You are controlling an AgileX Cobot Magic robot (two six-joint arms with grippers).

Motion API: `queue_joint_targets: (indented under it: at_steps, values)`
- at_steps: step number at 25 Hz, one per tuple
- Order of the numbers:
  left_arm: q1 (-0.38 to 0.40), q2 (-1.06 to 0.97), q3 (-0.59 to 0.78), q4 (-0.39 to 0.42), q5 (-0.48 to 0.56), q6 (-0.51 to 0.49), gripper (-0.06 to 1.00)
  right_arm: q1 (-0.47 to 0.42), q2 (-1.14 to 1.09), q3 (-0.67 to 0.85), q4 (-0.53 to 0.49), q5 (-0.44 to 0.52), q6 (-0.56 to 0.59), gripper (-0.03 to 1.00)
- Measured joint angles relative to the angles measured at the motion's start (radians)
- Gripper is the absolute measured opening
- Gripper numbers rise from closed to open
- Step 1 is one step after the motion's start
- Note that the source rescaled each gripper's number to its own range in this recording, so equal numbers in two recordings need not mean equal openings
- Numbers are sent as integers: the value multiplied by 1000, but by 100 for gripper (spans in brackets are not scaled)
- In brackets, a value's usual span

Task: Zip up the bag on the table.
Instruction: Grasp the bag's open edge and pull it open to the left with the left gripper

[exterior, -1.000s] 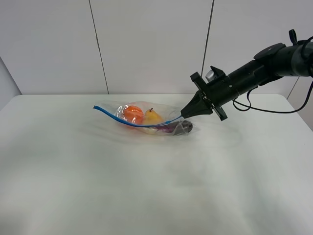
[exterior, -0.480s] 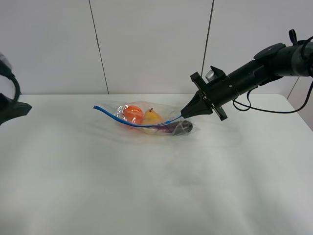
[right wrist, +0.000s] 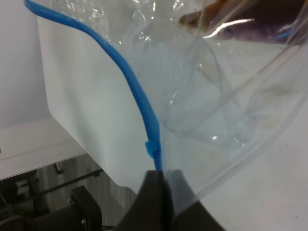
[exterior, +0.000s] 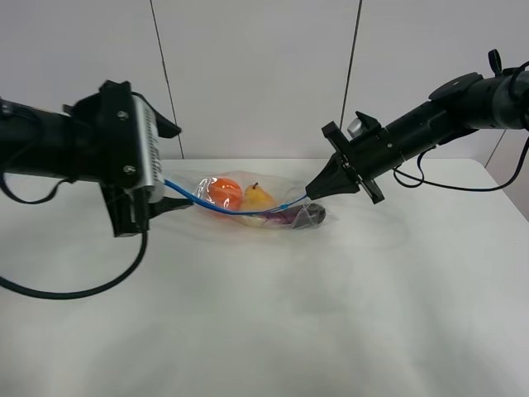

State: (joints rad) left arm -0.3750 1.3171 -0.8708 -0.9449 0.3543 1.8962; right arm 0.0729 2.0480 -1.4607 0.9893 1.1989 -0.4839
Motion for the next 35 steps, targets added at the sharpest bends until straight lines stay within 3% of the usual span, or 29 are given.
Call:
queue_joint_targets:
  at_steps: [5,9,12,15,22,35]
  values:
    - [-144,128,-11,-349,-90,259,100,0,0,0,0,-1,0,0]
    - [-208,241,-47,-603,-108,480,100,0,0,0,0,-1,0,0]
    - [-225,326,-97,-739,-100,628,100,0,0,0,0,-1,0,0]
    - [-227,407,-150,-768,-77,716,100,0,0,0,0,-1,0,0]
    - [-227,554,-217,-777,-69,757,98,0,0,0,0,-2,0,0]
    - [-226,625,-271,-787,-86,814,39,0,0,0,-7,-1,0,0]
